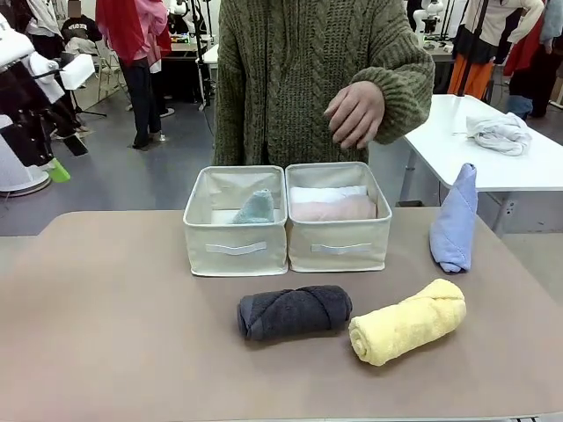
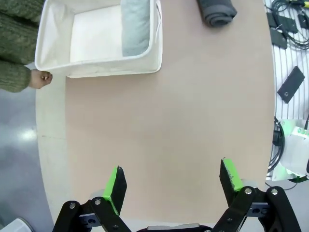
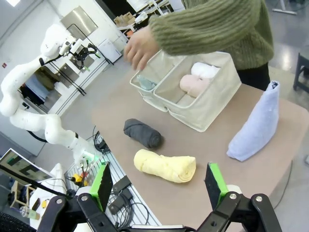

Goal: Sort the towels based on their folding style.
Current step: Pick up one triangle-folded towel and place it in the left Fabric basket, then pick up another triangle-folded towel from the table and place it in the left Fabric basket.

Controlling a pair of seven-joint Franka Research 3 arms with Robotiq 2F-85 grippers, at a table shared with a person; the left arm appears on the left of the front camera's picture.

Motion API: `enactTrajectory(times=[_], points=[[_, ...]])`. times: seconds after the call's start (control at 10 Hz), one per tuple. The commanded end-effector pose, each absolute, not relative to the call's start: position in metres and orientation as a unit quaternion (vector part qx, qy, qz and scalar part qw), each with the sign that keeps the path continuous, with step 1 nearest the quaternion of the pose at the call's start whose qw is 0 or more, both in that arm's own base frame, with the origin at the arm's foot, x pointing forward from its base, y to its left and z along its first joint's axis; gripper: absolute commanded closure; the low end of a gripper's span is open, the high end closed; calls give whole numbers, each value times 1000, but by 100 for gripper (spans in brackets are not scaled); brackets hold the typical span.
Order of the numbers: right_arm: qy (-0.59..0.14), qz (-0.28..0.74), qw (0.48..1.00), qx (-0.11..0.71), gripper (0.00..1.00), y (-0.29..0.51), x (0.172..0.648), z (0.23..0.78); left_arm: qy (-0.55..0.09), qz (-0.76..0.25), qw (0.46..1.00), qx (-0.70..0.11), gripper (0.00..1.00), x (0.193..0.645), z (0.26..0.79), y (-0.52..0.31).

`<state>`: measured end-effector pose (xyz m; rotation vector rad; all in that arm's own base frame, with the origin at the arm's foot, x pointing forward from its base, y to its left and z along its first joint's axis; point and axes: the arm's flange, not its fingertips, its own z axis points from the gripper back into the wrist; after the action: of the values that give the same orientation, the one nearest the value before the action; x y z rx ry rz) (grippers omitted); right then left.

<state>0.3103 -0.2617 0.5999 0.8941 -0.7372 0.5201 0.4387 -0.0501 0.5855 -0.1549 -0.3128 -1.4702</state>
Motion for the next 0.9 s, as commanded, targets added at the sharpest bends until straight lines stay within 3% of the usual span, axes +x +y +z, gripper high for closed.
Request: enactTrajectory(times=[0.0, 0.5, 0.8], points=[[-354, 248, 796, 423, 0, -263, 311, 600, -131, -666, 730, -79, 0, 448, 582, -53], [-354, 248, 796, 423, 0, -263, 311, 600, -135, -668, 728, -77, 0, 445, 577, -53], [-354, 248, 796, 423, 0, -263, 311, 600, -238, -656, 684, -213, 0, 453, 598, 64]])
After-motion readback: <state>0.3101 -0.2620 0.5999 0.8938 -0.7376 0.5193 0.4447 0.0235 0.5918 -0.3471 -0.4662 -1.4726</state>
